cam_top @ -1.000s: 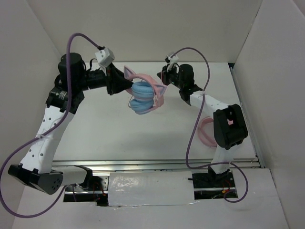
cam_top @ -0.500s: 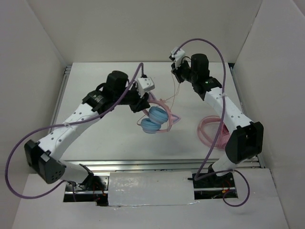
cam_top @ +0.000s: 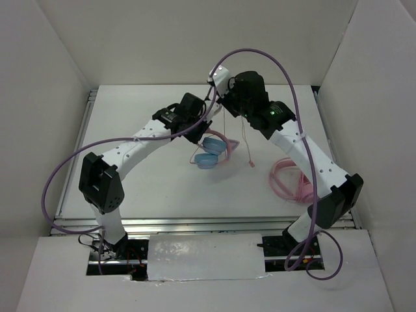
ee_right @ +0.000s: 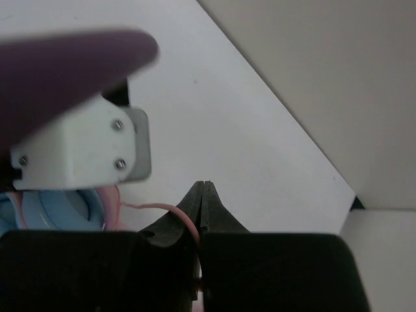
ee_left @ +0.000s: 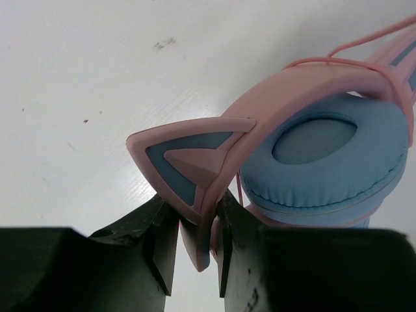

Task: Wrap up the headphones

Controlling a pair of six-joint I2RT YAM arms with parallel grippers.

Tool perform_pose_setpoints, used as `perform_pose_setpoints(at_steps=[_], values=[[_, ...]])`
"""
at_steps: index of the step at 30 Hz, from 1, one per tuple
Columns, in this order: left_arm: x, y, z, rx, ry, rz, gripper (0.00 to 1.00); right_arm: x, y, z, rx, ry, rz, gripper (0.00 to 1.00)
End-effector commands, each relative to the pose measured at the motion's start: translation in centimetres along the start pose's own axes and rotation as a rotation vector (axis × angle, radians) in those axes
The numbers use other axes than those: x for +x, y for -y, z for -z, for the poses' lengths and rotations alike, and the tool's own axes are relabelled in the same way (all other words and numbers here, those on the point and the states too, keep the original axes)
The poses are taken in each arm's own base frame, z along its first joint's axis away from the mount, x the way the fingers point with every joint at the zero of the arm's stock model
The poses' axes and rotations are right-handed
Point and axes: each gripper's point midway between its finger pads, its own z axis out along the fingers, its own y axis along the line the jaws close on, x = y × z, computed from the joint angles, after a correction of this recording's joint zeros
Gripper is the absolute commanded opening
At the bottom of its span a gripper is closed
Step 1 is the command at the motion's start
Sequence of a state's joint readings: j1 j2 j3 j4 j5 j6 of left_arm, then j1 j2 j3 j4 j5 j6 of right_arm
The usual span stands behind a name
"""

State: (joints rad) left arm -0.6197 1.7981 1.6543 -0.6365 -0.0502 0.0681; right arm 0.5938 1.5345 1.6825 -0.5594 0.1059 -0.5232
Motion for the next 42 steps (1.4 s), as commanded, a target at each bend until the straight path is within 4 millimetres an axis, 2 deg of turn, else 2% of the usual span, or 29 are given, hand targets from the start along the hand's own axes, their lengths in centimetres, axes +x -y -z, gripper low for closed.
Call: perform_pose_setpoints(at_steps=[1,3,7,11,13,14,15,16,17,18,21,22,23,24,25,28,29,30,31,32,34,35,37,38,40,41,42], values=[[-1.3,-4.3,0.3,-0.137,0.023,0.178,0.0,0.6,2.9,1.9,0.202,-0.132,-0.05,0.0],[-0.8,-5.9,-0.3,-0.179,0.006,0.252,0.0,1.0,3.0,2.1,0.239,-0.157,-0.105,0.0],[0.7,-10.0,-0.6,-0.318,-0.032,0.379,0.0,2.4,1.1,2.6,0.196,-0.214,-0.183,0.0],[-0.2,-12.5,-0.7,-0.344,0.012,0.517,0.0,2.5,-2.3,2.6,0.07,-0.175,-0.264,0.0],[0.0,-13.8,-0.9,-0.363,0.01,0.565,0.0,1.1,-4.9,2.3,-0.058,-0.094,-0.281,0.0],[-0.2,-14.1,-1.1,-0.367,0.015,0.586,0.0,1.4,-6.3,2.4,-0.112,-0.078,-0.288,0.0],[-0.7,-14.7,-1.2,-0.379,0.027,0.604,0.0,0.7,-7.9,2.7,-0.193,-0.042,-0.295,0.0],[-0.6,-15.2,-1.1,-0.384,0.025,0.625,0.0,-0.1,-8.7,2.7,-0.235,-0.002,-0.304,0.0],[-1.3,-15.3,-1.1,-0.364,0.046,0.647,0.0,0.3,-10.0,2.9,-0.274,-0.004,-0.313,0.0],[-1.6,-15.5,-1.0,-0.352,0.059,0.664,0.0,-0.1,-10.8,3.0,-0.318,0.022,-0.325,0.0],[-2.7,-17.4,0.4,-0.348,0.125,0.744,0.0,1.8,-12.6,2.7,-0.359,-0.019,-0.364,0.0],[-3.6,-17.3,0.8,-0.311,0.155,0.758,0.0,3.3,-13.3,2.4,-0.363,-0.055,-0.383,0.0],[-4.4,-17.4,1.4,-0.283,0.184,0.76,0.0,4.0,-13.3,2.3,-0.356,-0.065,-0.396,0.0],[-5.5,-17.6,2.6,-0.261,0.232,0.762,0.0,4.6,-13.5,1.9,-0.353,-0.072,-0.408,0.0],[-6.0,-18.0,3.4,-0.243,0.26,0.769,0.0,6.3,-14.4,1.6,-0.373,-0.104,-0.424,0.0],[-8.0,-17.8,6.2,-0.153,0.362,0.744,0.0,9.0,-14.8,0.0,-0.362,-0.107,-0.449,0.0],[-9.4,-16.7,8.2,-0.078,0.412,0.721,0.0,9.4,-14.7,-0.4,-0.358,-0.094,-0.451,0.0],[-10.1,-16.5,9.1,-0.05,0.449,0.708,0.0,9.3,-14.4,-1.1,-0.358,-0.06,-0.449,0.0],[-10.0,-15.9,9.3,-0.025,0.455,0.689,0.0,10.1,-14.8,-1.6,-0.375,-0.061,-0.432,0.0],[-10.9,-15.0,11.3,0.013,0.5,0.665,0.0,10.0,-15.2,-1.7,-0.404,-0.04,-0.428,0.0],[-11.3,-14.2,12.2,0.048,0.537,0.634,0.0,9.7,-15.0,-2.7,-0.412,0.015,-0.416,0.0],[-11.8,-13.6,13.8,0.06,0.573,0.612,0.0,8.8,-14.9,-3.0,-0.425,0.063,-0.417,0.0],[-12.1,-12.7,15.5,0.078,0.6,0.566,0.0,8.8,-14.3,-3.7,-0.416,0.089,-0.427,0.0],[-12.0,-12.4,15.8,0.077,0.595,0.562,0.0,7.8,-14.2,-3.7,-0.435,0.139,-0.418,0.0],[-12.1,-11.4,16.5,0.081,0.603,0.531,0.0,7.3,-13.7,-3.9,-0.429,0.176,-0.416,0.0],[-12.4,-10.6,17.5,0.092,0.624,0.502,0.0,6.5,-13.3,-3.9,-0.423,0.223,-0.393,0.0],[-12.4,-9.9,17.8,0.098,0.624,0.485,0.0,6.5,-13.2,-3.8,-0.412,0.242,-0.392,0.03]])
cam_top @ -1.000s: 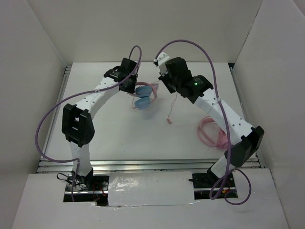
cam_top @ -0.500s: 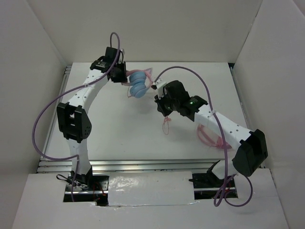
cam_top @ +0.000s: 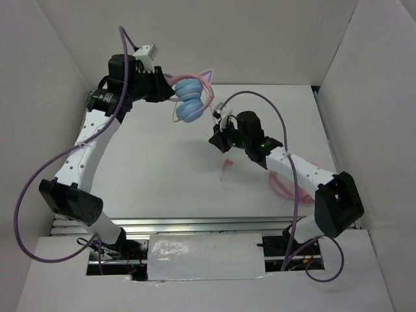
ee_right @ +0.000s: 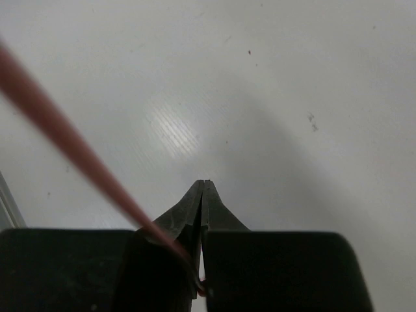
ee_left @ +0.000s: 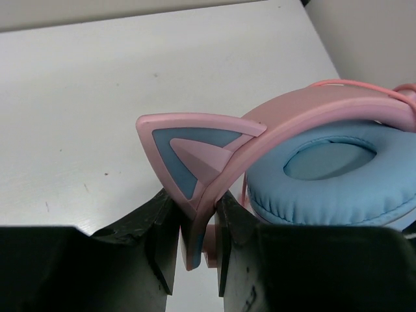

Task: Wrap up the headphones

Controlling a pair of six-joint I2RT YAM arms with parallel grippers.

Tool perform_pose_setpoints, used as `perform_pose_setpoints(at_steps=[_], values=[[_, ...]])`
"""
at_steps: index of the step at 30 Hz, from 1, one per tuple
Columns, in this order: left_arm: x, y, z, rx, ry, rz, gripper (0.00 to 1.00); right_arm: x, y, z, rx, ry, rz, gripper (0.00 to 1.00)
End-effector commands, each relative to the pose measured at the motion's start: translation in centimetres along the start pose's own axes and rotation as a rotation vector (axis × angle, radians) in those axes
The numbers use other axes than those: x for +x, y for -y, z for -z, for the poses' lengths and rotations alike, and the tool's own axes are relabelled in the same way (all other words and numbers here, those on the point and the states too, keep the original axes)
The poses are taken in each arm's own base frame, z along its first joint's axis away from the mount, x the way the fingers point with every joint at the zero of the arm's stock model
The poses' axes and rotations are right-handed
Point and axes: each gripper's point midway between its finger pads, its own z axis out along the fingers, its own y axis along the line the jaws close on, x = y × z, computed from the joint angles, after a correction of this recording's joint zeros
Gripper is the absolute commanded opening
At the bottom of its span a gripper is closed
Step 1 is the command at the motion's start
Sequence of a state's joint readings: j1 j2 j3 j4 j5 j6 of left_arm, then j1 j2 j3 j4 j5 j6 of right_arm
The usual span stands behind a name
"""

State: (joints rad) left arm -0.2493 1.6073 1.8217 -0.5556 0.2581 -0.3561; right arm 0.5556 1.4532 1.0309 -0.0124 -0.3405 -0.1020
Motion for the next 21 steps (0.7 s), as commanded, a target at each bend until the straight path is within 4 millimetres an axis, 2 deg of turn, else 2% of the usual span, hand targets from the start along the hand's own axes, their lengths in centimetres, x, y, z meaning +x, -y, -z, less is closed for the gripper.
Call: perform_pose_setpoints(at_steps=[1,2,4,5,7,8,9,10,12,13,14,15,17,18,21], values=[[-3.4,4.6,3.0,0.14,0.142,-0.088,0.0,-2.8,-0.3,-0.1,-0.037,0.155,0.081,0.07],[-3.2,5.4,3.3,0.157,0.143,-0.104,0.0,-3.9,-0.4,0.0,-0.036,0.208,0.116,0.16],[-3.8,6.4,4.3,0.177,0.159,-0.122,0.0,-4.0,-0.7,0.5,-0.038,0.249,0.132,0.23],[-3.8,6.8,4.7,0.178,0.156,-0.126,0.0,-4.9,-0.8,0.8,-0.039,0.296,0.152,0.31],[-4.5,7.6,5.8,0.192,0.176,-0.144,0.0,-4.7,-1.3,1.1,-0.061,0.323,0.165,0.41],[-4.7,8.1,6.2,0.202,0.18,-0.15,0.0,-5.3,-1.4,1.3,-0.059,0.357,0.165,0.48],[-5.2,8.6,6.9,0.213,0.197,-0.162,0.0,-4.8,-1.8,1.3,-0.08,0.355,0.168,0.49],[-5.4,9.2,7.6,0.234,0.204,-0.176,0.0,-5.0,-1.8,1.2,-0.079,0.369,0.174,0.61],[-6.3,9.9,8.9,0.247,0.234,-0.185,0.0,-4.6,-1.8,0.9,-0.09,0.371,0.157,0.64],[-6.5,10.2,9.3,0.254,0.237,-0.187,0.0,-5.1,-1.8,0.8,-0.085,0.398,0.143,0.66],[-7.2,10.5,10.0,0.259,0.259,-0.191,0.0,-4.6,-1.7,0.4,-0.084,0.395,0.134,0.66],[-7.4,10.9,10.4,0.267,0.264,-0.199,0.0,-4.7,-1.4,0.3,-0.067,0.406,0.123,0.82],[-8.4,11.6,11.7,0.284,0.285,-0.215,0.0,-4.0,-1.1,-0.1,-0.049,0.417,0.112,0.85],[-8.6,11.8,11.7,0.287,0.282,-0.22,0.0,-3.7,-0.6,-0.3,-0.024,0.415,0.104,0.85],[-9.3,12.5,13.3,0.306,0.306,-0.228,0.0,-1.6,0.7,-1.1,0.041,0.358,0.077,0.85]])
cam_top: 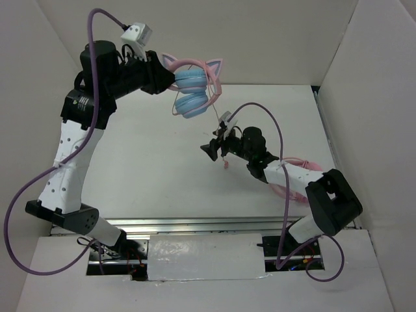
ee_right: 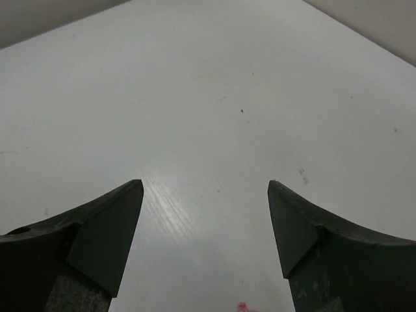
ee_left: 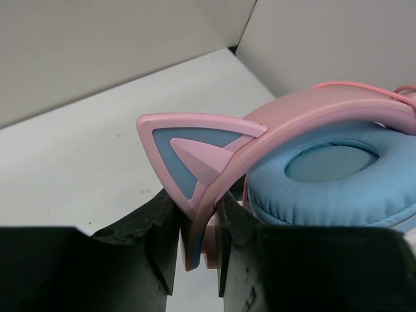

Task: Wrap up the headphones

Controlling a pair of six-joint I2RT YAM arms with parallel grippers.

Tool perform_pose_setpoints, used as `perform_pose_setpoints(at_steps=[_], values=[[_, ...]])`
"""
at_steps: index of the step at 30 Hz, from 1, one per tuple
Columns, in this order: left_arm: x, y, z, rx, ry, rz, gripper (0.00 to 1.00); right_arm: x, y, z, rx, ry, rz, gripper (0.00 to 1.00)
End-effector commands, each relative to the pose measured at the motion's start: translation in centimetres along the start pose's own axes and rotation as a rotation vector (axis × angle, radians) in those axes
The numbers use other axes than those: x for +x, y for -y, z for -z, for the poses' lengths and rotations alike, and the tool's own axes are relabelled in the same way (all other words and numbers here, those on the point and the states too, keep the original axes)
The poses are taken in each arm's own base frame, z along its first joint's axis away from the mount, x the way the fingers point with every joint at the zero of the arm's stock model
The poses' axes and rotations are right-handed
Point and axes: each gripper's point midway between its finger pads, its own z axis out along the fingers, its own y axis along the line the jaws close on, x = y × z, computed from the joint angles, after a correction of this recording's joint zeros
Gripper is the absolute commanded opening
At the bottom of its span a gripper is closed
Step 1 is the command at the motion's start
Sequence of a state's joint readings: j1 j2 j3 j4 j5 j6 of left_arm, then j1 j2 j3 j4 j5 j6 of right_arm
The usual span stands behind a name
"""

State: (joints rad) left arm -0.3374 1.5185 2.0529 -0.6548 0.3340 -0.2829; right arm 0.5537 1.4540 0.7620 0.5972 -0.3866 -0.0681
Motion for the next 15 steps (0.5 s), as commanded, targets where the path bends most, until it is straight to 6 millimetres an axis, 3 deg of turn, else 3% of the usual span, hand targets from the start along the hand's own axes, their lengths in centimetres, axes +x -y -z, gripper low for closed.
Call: perform_pose_setpoints(at_steps=[1,4,8,11,14,15], values=[[-5.0,4.2,4.1,0.114,0.157,-0.069,0.0,0.9,1.5,-0.1,0.089,0.019,0.004,0.85],[-6.0,5.2,5.3,0.144,0.191,-0.08,0.0,2.0,2.1,0.1,0.131,0.01,-0.019,0.85],[-7.1,6.5,6.9,0.193,0.214,-0.094,0.0,4.4,1.2,0.6,0.103,-0.045,-0.065,0.79],[-7.5,8.0,8.0,0.285,0.221,-0.101,0.0,3.6,0.8,0.8,0.081,-0.015,-0.064,0.75],[-8.0,9.1,8.8,0.337,0.238,-0.109,0.0,3.4,0.2,0.0,0.013,-0.042,-0.082,0.49],[-7.9,9.3,9.1,0.352,0.233,-0.118,0.0,3.5,0.3,-0.4,0.003,-0.053,-0.091,0.32]])
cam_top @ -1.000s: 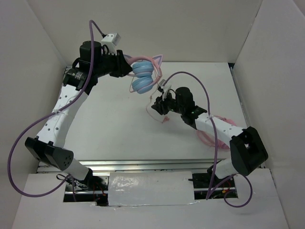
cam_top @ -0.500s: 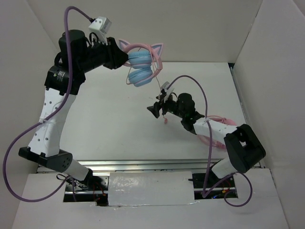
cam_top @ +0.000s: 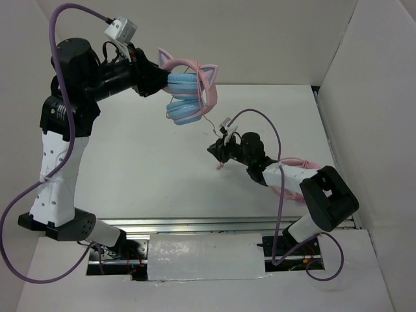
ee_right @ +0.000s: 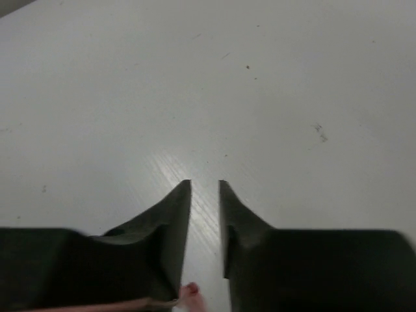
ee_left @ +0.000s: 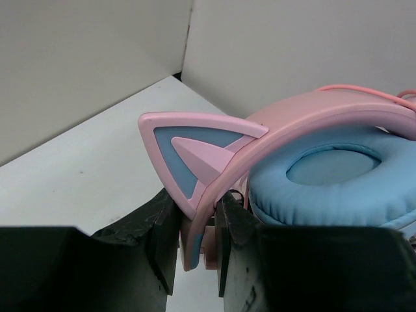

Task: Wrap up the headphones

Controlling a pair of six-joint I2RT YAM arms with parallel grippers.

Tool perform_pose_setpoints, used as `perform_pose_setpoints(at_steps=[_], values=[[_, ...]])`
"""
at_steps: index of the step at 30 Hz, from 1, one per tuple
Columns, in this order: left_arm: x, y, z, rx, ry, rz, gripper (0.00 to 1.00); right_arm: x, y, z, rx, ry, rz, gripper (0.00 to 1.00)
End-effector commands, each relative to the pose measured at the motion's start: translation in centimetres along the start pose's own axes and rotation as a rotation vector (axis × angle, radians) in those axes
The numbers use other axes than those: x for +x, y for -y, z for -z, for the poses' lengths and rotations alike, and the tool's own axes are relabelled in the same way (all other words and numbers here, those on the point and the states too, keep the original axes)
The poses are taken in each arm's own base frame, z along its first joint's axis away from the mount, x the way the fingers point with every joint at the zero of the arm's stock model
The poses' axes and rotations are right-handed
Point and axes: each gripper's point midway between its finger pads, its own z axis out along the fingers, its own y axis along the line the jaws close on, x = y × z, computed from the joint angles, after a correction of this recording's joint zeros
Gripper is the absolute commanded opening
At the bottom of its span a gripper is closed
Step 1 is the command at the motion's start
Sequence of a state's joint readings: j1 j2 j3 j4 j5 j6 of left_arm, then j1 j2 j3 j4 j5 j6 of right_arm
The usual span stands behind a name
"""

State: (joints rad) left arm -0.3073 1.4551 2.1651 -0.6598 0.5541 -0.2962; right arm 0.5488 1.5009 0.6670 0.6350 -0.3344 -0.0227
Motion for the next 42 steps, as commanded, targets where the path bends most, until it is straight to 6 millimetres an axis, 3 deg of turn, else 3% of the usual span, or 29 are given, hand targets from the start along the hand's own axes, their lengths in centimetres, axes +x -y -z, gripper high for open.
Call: perform_pose_setpoints(at_steps=[1,2,3,5,6,7,8,9,11,12,13,17,19,22,23,25,29,31,32,35,37,39,40,42], values=[[-4.1,4.4,2.7,0.14,0.123,-0.069,0.0,-2.1,-0.9,-1.2,-0.09,0.038,-0.007,0.24],[-4.1,4.6,3.0,0.146,0.126,-0.074,0.0,-2.1,-0.6,-1.3,-0.089,0.034,-0.01,0.17],[-3.2,4.5,2.7,0.165,0.106,-0.07,0.0,-2.3,-0.3,-1.6,-0.08,0.031,-0.038,0.01],[-2.7,4.9,3.2,0.195,0.108,-0.088,0.0,-2.6,0.7,-1.9,-0.049,0.002,-0.042,0.0],[-2.2,5.0,3.1,0.215,0.099,-0.096,0.0,-3.9,1.8,-2.0,-0.029,0.028,-0.033,0.0],[-2.1,5.4,3.6,0.225,0.105,-0.11,0.0,-3.2,2.8,-1.8,-0.004,-0.026,-0.03,0.0],[-2.0,5.5,3.5,0.235,0.122,-0.134,0.0,-3.8,4.1,-1.8,0.023,-0.054,-0.026,0.0],[0.3,4.7,2.6,0.261,0.076,-0.111,0.0,-4.3,5.1,-1.7,0.041,-0.067,-0.026,0.0],[1.5,5.0,2.8,0.298,0.079,-0.181,0.0,-5.7,8.5,-1.0,0.1,-0.11,-0.029,0.0],[3.7,4.4,2.2,0.31,0.036,-0.177,0.0,-6.3,9.6,-0.6,0.111,-0.122,-0.025,0.0],[4.8,4.5,2.0,0.331,0.021,-0.228,0.0,-6.7,11.7,0.1,0.151,-0.139,-0.016,0.0],[9.5,2.5,0.6,0.29,-0.053,-0.258,0.0,-10.7,16.5,2.2,0.264,-0.182,0.021,0.0],[12.1,1.7,-0.3,0.272,-0.097,-0.282,0.0,-12.7,18.2,3.1,0.31,-0.183,0.041,0.0],[15.4,1.5,-1.6,0.271,-0.17,-0.327,0.0,-13.8,19.3,4.1,0.355,-0.213,0.067,0.0],[16.7,1.1,-1.9,0.255,-0.2,-0.329,0.0,-15.5,19.5,4.4,0.366,-0.192,0.094,0.0],[19.5,0.7,-3.0,0.238,-0.28,-0.353,0.0,-16.8,19.6,4.8,0.39,-0.184,0.117,0.0],[24.9,-0.1,-5.4,0.206,-0.445,-0.347,0.0,-18.7,18.3,4.9,0.368,-0.184,0.174,0.0],[26.5,0.2,-6.2,0.199,-0.501,-0.357,0.0,-19.5,17.3,4.9,0.366,-0.193,0.21,0.0],[28.2,-1.0,-6.7,0.137,-0.565,-0.353,0.0,-19.7,16.1,4.4,0.354,-0.201,0.233,0.0],[30.3,-2.4,-8.2,0.065,-0.623,-0.316,0.0,-19.9,14.5,4.5,0.364,-0.227,0.254,0.0],[31.7,-4.4,-9.0,-0.024,-0.679,-0.279,0.0,-19.5,13.5,4.7,0.387,-0.257,0.25,0.0],[32.6,-6.2,-9.4,-0.095,-0.718,-0.226,0.0,-19.5,11.8,4.7,0.394,-0.275,0.246,0.0],[32.1,-6.9,-9.9,-0.133,-0.714,-0.209,0.0,-19.1,11.3,5.0,0.402,-0.299,0.239,0.0],[33.9,-9.5,-10.1,-0.236,-0.779,-0.148,0.0,-18.8,10.2,6.0,0.473,-0.338,0.221,0.0]])
